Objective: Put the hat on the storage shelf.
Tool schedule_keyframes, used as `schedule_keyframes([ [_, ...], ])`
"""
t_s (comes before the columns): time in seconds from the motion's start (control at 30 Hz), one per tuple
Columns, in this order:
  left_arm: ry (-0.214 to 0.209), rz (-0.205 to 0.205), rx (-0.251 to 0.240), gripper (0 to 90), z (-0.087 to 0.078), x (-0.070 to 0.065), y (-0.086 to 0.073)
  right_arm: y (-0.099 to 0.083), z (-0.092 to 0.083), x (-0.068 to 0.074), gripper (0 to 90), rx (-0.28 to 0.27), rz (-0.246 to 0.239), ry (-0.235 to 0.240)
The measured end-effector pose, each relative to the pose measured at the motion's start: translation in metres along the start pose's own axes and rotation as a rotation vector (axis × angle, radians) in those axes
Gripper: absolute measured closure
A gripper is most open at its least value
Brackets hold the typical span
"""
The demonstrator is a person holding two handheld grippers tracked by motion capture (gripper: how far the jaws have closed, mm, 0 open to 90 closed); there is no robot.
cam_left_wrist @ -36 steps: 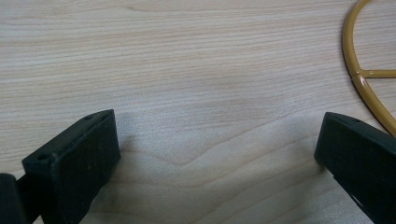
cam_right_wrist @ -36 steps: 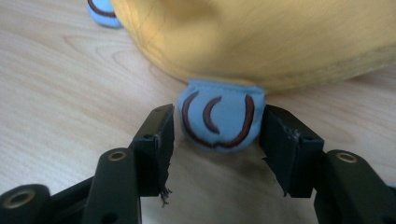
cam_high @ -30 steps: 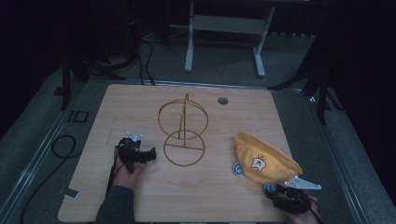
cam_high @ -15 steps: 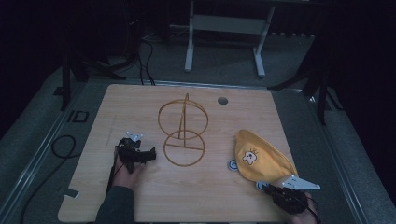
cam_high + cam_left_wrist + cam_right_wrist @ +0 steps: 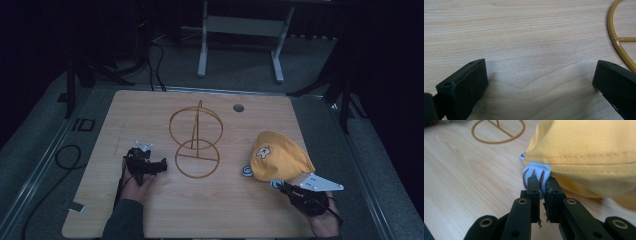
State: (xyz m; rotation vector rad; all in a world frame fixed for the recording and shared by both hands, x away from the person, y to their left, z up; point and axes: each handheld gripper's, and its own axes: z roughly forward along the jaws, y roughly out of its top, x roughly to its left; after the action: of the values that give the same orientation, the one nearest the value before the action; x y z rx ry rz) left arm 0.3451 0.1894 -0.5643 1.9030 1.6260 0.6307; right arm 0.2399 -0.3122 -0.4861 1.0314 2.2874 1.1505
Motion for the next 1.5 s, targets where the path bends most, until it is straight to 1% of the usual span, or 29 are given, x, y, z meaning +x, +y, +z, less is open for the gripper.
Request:
schedule_keyframes([
  [0.1, 0.0, 0.0, 0.0, 0.0, 0.0, 0.0, 0.0, 0.006, -0.001, -0.002, 84.1, -0.023, -0.002, 0.006],
  [0.13, 0.0, 0.0, 0.0, 0.0, 0.0, 0.0, 0.0, 0.006, -0.001, -0.002, 84.1, -0.023, -0.002, 0.006],
  [0.17, 0.0, 0.001, 0.001, 0.0, 0.0, 0.0, 0.0, 0.011, -0.001, -0.003, 84.2, -0.035, -0.003, 0.006],
  [0.27, 0.0, 0.001, 0.001, 0.0, 0.0, 0.0, 0.0, 0.015, -0.001, -0.004, 84.3, -0.043, -0.006, 0.008],
  [0.3, 0.0, 0.001, 0.001, 0.0, 0.0, 0.0, 0.0, 0.021, -0.001, -0.005, 84.3, -0.051, -0.013, 0.007],
  [0.47, 0.0, 0.001, 0.001, 0.0, 0.0, 0.0, 0.0, 0.036, -0.002, -0.008, 84.4, -0.07, -0.036, 0.009],
  [0.57, 0.0, 0.001, 0.001, 0.0, 0.0, 0.0, 0.0, 0.049, -0.004, -0.009, 84.5, -0.096, -0.058, 0.01],
  [0.73, 0.0, 0.001, 0.001, 0.0, 0.0, 0.0, 0.0, 0.064, -0.007, -0.008, 84.7, -0.12, -0.068, 0.007],
  [0.9, 0.0, 0.001, 0.001, 0.0, 0.0, 0.0, 0.0, 0.076, -0.013, -0.008, 84.7, -0.16, -0.07, 0.025],
  [0.97, 0.0, 0.001, 0.0, 0.0, 0.0, 0.0, 0.0, 0.079, -0.016, -0.008, 84.7, -0.184, -0.054, 0.043],
  [1.1, 0.0, -0.002, -0.004, 0.0, 0.0, 0.0, 0.0, 0.079, -0.02, -0.01, 84.7, -0.222, -0.034, 0.05],
  [1.13, 0.0, -0.002, -0.004, 0.0, 0.0, 0.0, 0.0, 0.078, -0.02, -0.011, 84.7, -0.221, -0.03, 0.05],
  [1.2, 0.0, -0.002, -0.004, 0.0, 0.0, 0.0, 0.0, 0.074, -0.017, -0.015, 84.5, -0.206, -0.013, 0.032],
  [1.23, 0.0, -0.002, -0.004, 0.0, 0.0, 0.0, 0.0, 0.07, -0.016, -0.019, 84.2, -0.203, 0.009, 0.031],
  [1.27, 0.0, -0.002, -0.004, 0.0, 0.0, 0.0, 0.0, 0.07, -0.016, -0.019, 84.2, -0.203, 0.009, 0.031],
  [1.3, 0.0, -0.002, -0.004, 0.0, 0.0, 0.0, 0.0, 0.063, -0.016, -0.026, 82.9, -0.197, 0.047, 0.008],
  [1.37, 0.0, -0.002, -0.004, 0.0, 0.0, 0.0, 0.0, 0.058, -0.015, -0.031, 80.9, -0.181, 0.073, -0.019],
  [1.4, 0.0, -0.001, -0.004, 0.0, 0.0, 0.0, 0.0, 0.057, -0.015, -0.033, 79.5, -0.171, 0.08, -0.033],
  [1.5, 0.0, -0.002, -0.004, 0.0, 0.0, 0.0, 0.0, 0.052, -0.016, -0.038, 73.6, -0.126, 0.093, -0.099],
])
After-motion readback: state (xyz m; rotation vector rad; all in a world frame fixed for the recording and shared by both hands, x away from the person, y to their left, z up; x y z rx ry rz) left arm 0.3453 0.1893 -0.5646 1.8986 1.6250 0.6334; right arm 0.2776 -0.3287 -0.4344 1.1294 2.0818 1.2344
